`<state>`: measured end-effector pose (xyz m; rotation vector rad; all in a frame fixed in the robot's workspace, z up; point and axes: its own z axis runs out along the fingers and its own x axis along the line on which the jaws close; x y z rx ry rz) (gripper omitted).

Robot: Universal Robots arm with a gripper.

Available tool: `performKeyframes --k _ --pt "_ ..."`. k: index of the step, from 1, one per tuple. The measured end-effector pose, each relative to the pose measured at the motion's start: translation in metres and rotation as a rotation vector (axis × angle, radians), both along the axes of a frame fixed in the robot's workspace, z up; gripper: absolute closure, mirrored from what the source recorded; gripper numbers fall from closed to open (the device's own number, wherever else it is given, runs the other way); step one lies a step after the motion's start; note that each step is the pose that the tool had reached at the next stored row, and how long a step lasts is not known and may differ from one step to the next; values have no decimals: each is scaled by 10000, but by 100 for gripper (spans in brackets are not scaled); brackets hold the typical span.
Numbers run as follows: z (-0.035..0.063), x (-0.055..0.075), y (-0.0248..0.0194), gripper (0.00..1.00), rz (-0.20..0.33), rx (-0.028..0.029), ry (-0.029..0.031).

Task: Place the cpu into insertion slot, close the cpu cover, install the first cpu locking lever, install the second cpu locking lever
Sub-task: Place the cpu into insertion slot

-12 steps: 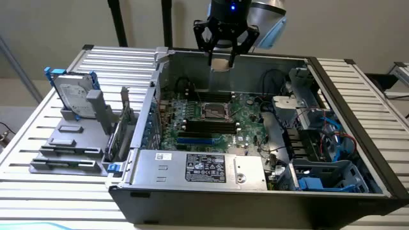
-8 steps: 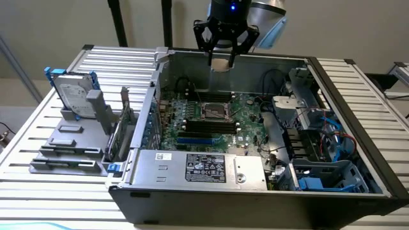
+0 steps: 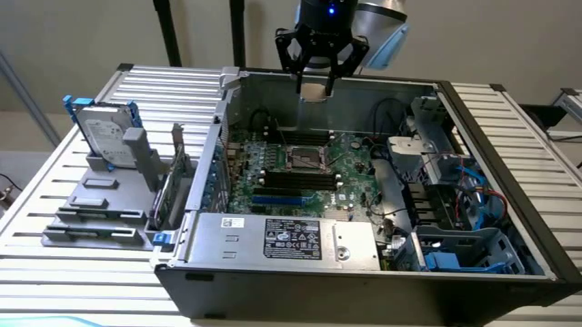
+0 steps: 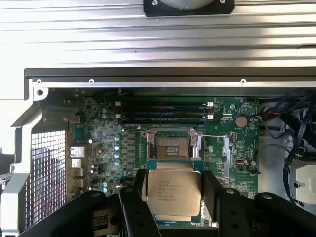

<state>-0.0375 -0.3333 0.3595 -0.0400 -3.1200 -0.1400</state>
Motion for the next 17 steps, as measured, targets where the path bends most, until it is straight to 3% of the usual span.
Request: performKeyframes --k 4,7,12,17 --pt "-18 1 33 45 0 -10 0" --pt "-60 2 114 45 2 -57 0" --pt "-130 17 244 45 12 -202 -1" --pt "-203 123 293 45 23 -338 0"
